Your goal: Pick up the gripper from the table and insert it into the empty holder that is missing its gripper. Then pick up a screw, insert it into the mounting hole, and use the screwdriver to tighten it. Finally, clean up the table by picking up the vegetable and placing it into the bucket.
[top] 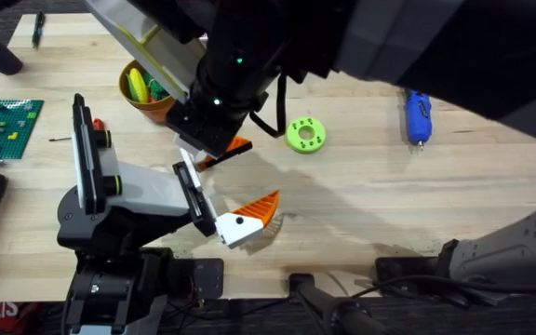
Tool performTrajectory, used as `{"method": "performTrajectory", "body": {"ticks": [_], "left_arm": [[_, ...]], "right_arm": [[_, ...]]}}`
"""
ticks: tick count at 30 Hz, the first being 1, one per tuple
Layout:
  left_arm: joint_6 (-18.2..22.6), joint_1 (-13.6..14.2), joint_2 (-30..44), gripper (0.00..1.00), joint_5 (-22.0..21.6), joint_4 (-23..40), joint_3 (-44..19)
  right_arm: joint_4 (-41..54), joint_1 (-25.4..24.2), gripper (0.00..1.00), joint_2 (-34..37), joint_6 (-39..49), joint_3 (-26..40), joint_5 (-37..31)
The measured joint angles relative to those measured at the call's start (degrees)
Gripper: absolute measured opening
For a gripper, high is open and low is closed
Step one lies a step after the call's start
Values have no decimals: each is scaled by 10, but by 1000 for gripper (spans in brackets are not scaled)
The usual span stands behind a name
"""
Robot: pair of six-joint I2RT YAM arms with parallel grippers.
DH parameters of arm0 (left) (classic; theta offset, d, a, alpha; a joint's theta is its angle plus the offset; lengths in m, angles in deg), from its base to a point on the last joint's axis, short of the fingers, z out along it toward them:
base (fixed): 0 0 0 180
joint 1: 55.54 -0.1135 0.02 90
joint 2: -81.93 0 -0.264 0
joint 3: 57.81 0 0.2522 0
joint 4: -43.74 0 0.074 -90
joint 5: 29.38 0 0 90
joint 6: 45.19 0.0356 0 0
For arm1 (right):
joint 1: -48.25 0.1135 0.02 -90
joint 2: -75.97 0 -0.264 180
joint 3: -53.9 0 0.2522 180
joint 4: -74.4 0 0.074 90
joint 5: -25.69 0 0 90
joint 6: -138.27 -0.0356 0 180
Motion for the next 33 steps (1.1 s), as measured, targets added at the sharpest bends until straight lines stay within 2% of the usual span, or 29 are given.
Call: {"method": "performTrajectory", "body": {"ticks": [9,14,26,33], "left_arm": [[-2,0,0,984,0,-1,0],[-2,0,0,984,0,-1,0],[-2,0,0,984,0,-1,0],[-2,0,0,984,0,-1,0]], "right_arm": [[6,0,11,-5,1,0,-40],[6,-2,11,-34,1,1,-59],[-3,-3,11,-48,0,2,-12],[-21,-3,11,-48,-1,-33,8]]}}
